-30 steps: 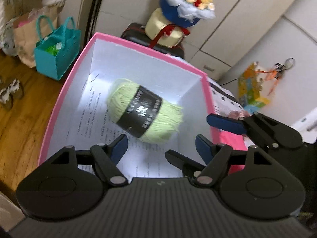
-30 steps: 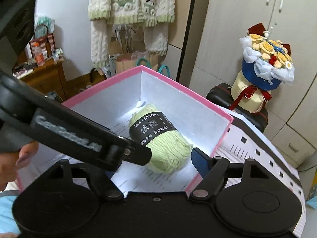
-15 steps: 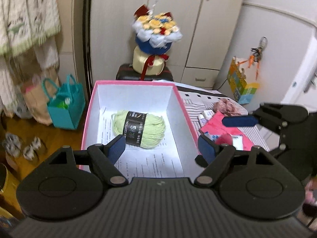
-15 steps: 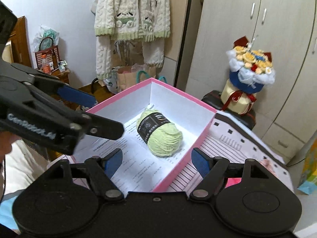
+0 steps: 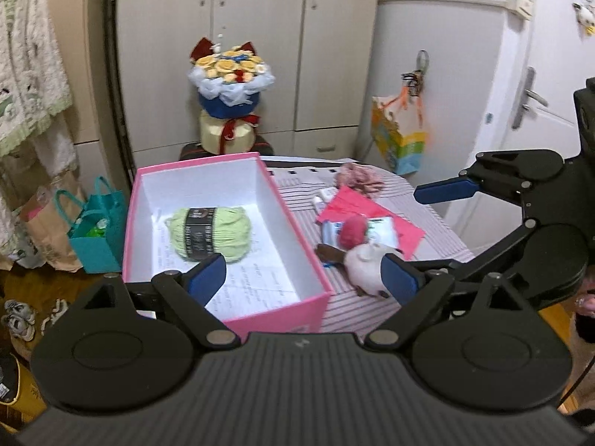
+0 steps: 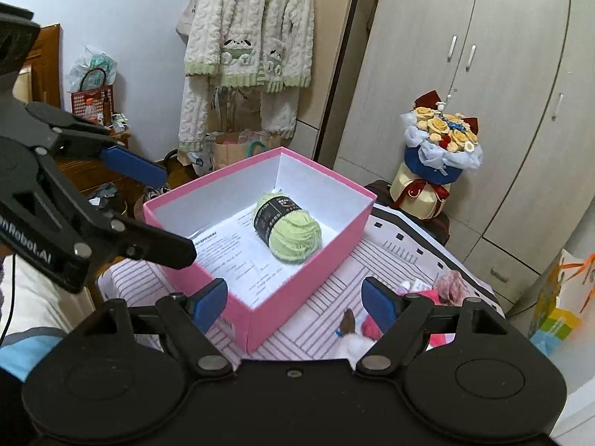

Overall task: Organize soft objects
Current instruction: 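Move the left tool to the white plush toy and grasp it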

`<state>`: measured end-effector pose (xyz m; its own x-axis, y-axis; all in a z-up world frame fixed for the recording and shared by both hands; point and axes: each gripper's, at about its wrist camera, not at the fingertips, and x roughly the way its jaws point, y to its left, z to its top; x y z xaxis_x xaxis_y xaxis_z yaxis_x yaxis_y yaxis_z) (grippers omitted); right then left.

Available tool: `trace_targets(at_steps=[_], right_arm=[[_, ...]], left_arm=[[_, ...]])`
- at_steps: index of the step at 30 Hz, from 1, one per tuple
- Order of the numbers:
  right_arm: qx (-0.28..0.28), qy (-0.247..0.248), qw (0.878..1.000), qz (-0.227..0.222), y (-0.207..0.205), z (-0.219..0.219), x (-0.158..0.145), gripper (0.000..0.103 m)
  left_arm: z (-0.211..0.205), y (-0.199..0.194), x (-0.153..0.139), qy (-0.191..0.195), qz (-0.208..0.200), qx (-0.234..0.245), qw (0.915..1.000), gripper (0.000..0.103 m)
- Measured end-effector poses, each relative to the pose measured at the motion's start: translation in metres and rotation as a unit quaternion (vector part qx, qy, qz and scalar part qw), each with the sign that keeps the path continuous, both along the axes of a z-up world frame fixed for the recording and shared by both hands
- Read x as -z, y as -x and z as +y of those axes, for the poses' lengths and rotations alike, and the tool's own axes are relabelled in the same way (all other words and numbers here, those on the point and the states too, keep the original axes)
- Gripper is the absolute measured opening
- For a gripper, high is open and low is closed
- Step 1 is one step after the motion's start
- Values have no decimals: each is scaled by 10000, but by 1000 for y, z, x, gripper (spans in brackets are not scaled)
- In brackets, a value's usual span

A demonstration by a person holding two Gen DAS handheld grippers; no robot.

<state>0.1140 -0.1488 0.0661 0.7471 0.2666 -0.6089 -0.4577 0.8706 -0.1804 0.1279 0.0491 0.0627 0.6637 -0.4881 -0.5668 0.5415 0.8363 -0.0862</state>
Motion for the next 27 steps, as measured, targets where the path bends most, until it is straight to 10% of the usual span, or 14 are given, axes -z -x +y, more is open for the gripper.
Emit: trace_targets(at_steps=[14, 27], right_arm=[[751, -504, 9955, -297, 49, -72, 48, 85], [465, -598, 9939, -806, 2, -92, 134, 85]], left_arm=[[-74, 13, 38, -48, 127, 719, 9973, 91], [-150, -43, 97, -120, 748, 634, 9951, 87]])
